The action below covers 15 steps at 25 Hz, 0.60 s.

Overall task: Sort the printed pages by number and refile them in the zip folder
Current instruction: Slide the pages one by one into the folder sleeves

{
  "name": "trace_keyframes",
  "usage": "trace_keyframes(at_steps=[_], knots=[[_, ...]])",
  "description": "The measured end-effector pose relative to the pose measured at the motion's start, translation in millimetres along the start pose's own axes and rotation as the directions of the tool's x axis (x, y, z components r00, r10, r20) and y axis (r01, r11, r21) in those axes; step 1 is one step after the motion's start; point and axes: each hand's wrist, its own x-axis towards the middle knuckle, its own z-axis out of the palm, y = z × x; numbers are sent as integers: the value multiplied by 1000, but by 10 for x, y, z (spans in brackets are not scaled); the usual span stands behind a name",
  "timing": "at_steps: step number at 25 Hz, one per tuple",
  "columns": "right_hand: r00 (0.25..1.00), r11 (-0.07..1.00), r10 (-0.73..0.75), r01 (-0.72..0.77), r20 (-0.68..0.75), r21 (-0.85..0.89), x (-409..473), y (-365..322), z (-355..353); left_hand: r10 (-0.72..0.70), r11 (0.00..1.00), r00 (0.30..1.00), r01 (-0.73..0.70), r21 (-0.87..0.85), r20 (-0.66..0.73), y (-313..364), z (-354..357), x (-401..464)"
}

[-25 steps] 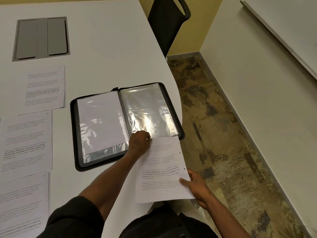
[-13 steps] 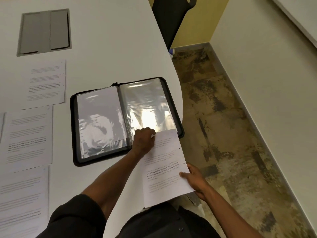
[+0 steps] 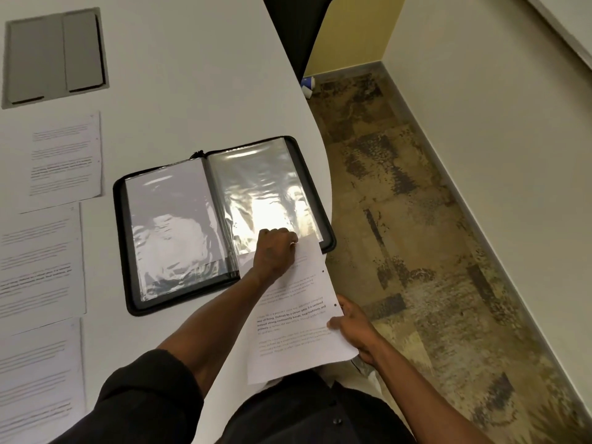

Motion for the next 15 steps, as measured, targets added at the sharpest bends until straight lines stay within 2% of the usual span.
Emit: trace_keyframes(at_steps=[3, 7, 11, 13, 15], knots=[[1000, 1000, -1, 2, -24, 27, 52, -61, -50, 5, 999, 1000, -6, -32, -12, 12, 21, -22], [998, 994, 9, -2, -59, 111, 126, -198, -143, -15, 982, 997, 1, -190, -70, -99, 18, -95], [997, 984, -16, 30, -79, 176, 279, -298, -91, -267, 929, 952, 214, -300, -147, -274, -50, -359], [993, 976, -20, 46, -120, 212, 319, -350, -36, -412, 881, 897, 345, -324, -163, -355, -84, -613], [990, 966, 0, 35, -139, 255, 326, -360, -3, -568, 769, 816, 479, -423, -109, -357, -128, -921]])
